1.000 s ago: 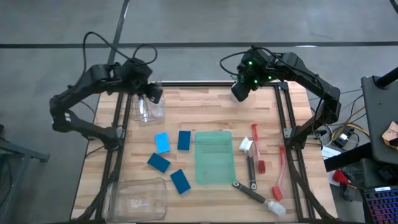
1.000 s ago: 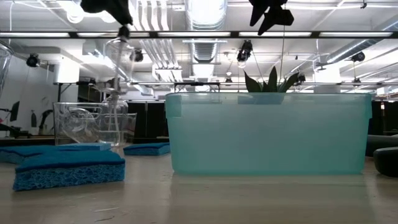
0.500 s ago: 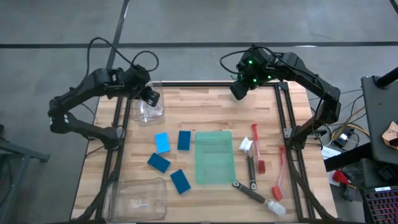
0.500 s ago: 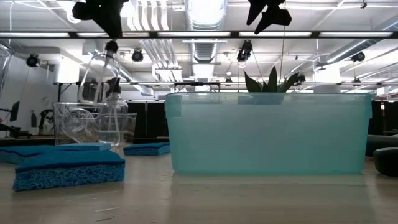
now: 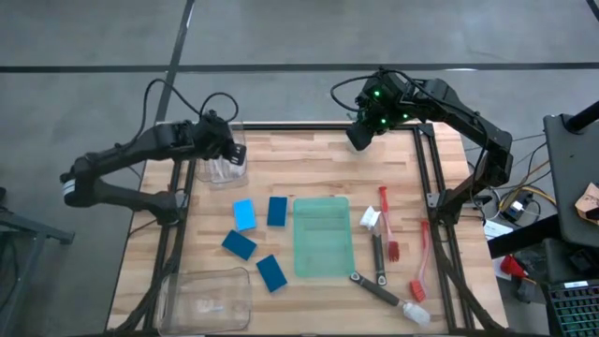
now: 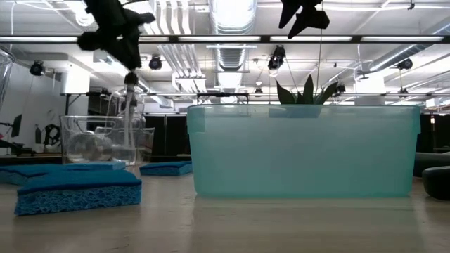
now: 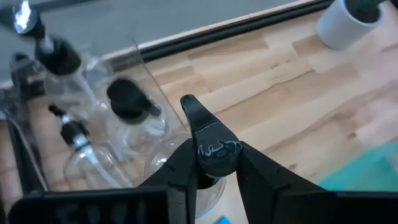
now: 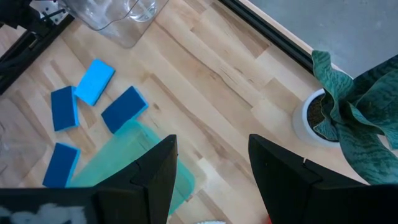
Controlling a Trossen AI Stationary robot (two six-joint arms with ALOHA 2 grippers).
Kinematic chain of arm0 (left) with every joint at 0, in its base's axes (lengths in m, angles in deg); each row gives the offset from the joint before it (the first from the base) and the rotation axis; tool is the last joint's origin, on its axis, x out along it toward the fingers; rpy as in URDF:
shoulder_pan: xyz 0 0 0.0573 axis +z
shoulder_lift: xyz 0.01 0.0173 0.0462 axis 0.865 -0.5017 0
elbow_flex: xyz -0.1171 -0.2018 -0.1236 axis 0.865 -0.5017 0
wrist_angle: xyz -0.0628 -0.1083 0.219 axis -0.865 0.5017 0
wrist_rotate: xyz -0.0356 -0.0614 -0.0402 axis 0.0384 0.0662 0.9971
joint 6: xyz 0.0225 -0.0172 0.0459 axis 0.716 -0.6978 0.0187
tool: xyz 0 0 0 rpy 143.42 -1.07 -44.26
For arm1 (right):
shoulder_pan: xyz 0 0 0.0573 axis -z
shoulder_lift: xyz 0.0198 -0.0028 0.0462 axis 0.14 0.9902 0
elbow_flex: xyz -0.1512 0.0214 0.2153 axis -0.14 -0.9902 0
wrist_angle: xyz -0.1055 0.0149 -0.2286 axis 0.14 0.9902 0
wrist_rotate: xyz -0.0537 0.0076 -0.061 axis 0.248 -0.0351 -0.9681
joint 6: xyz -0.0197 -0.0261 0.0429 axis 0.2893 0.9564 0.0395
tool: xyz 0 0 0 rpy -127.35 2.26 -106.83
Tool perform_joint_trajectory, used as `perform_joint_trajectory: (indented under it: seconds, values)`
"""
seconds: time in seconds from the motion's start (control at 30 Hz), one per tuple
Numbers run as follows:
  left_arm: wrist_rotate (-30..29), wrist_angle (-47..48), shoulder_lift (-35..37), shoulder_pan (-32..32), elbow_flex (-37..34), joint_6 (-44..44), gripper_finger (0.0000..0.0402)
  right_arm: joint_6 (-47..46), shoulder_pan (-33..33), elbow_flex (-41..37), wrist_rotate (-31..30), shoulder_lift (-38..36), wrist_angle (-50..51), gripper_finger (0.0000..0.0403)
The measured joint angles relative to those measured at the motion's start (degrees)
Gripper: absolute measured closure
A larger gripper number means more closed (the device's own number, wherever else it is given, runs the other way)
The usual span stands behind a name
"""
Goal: Pick & Place Kitchen Sink Supplies
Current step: Put the transparent soap dispenser into the top transparent bin, then put the red dish brush into the green bin
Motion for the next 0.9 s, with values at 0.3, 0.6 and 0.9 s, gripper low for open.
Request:
perform_joint_trajectory:
  seconds: [0.3,0.6,0.9]
  values:
    - [-0.13,-6.64,5.66,0.02,-10.48,-5.76,0.031,0.25,0.0,0.0,-0.38,0.0,-0.11,0.0209]
    - [1.62,-6.93,7.76,0.0,-13.57,-9.8,0.0269,0.14,-0.02,0.0,-0.58,0.0,-1.4,0.0209]
    - [1.56,-7.04,10.01,0.0,-10.96,-7.32,0.017,-2.13,-0.02,0.0,-1.51,0.0,-1.52,0.0209]
